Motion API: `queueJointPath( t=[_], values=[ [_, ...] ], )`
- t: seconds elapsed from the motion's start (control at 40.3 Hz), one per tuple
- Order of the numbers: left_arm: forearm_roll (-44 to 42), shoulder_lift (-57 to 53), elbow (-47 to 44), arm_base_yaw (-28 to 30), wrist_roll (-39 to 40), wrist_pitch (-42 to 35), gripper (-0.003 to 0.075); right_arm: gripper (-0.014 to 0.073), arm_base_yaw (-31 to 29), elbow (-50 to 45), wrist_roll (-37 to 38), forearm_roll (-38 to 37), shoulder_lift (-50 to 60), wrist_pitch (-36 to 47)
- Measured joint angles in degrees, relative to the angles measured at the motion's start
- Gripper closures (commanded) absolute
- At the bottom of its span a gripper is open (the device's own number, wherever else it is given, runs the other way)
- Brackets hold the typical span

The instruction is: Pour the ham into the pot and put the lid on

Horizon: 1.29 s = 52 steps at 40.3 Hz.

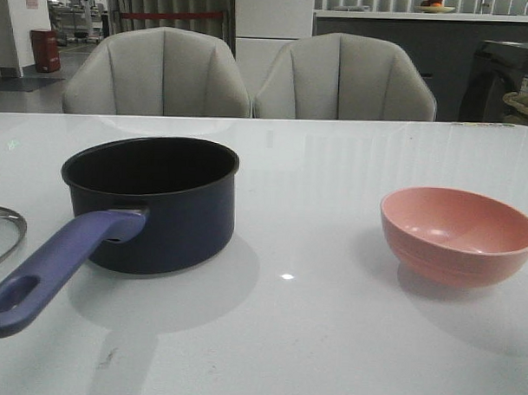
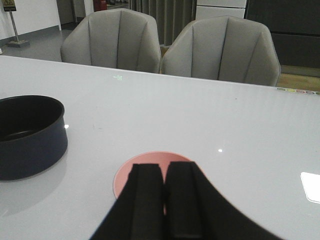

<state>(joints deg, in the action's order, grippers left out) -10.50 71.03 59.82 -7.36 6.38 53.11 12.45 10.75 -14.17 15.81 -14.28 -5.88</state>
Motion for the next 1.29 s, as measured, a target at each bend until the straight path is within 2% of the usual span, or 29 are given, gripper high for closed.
queueJointPath(
  t=[0.248,0.372,0.819,1.29],
  values=[
    [12.02,11.59,6.33,8.21,-8.55,2.72,0.0073,0.0445,0.5,0.0,0.0,0.0,0.0,-0.1],
    [12.9,16.69,8.9,10.48,-10.78,4.0,0.0073,0.0445,0.5,0.0,0.0,0.0,0.0,-0.1],
    [11.79,31.49,17.33,10.83,-11.68,5.38,0.0073,0.0445,0.5,0.0,0.0,0.0,0.0,-0.21],
    [13.67,38.28,18.22,10.83,-14.29,5.42,0.0073,0.0445,0.5,0.0,0.0,0.0,0.0,-0.31]
  ],
)
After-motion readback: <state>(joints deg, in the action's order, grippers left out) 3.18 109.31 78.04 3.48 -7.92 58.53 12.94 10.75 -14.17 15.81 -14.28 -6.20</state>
